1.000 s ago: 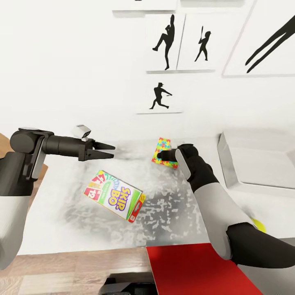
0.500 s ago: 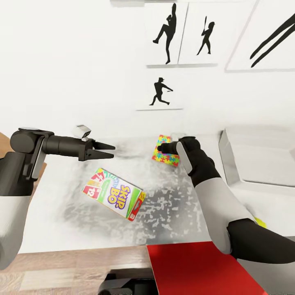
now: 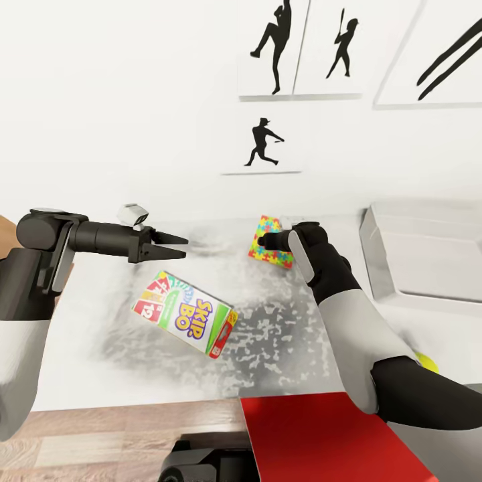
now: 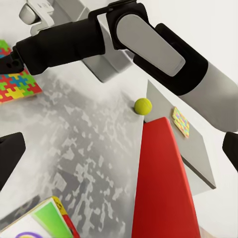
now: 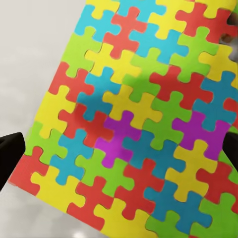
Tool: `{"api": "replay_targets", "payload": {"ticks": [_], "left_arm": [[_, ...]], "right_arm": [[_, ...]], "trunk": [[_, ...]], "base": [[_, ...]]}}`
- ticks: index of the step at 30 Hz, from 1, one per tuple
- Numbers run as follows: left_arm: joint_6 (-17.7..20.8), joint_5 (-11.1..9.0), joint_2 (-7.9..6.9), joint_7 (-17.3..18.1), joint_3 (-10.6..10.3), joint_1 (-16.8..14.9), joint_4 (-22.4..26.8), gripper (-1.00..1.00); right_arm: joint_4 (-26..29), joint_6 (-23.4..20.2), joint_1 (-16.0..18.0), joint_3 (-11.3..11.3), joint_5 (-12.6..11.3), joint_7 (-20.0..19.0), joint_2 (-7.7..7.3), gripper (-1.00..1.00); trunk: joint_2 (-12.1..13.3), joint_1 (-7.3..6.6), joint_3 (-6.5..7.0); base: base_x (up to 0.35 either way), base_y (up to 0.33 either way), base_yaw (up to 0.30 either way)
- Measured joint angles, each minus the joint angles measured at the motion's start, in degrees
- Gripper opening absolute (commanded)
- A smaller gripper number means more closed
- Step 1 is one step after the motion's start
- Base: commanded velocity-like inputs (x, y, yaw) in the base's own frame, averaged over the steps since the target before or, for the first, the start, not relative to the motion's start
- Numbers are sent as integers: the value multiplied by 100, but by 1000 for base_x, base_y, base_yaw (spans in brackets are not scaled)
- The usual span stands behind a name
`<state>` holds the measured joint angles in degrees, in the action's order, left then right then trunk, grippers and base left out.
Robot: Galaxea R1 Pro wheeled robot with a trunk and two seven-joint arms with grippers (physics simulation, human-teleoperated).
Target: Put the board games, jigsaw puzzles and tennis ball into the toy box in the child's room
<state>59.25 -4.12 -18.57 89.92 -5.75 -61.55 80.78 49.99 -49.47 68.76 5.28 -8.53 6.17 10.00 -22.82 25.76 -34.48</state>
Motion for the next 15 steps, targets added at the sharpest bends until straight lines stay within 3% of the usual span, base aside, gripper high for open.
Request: {"api": "replay_targets", "payload": {"ticks": [15], "left_arm": [[-1,13,0,0,13,1,0,100]], "right_arm": [[76,8,-1,0,4,119,0,100]], "trunk": [[-4,-3,-141]], "base": [[0,0,0]]}}
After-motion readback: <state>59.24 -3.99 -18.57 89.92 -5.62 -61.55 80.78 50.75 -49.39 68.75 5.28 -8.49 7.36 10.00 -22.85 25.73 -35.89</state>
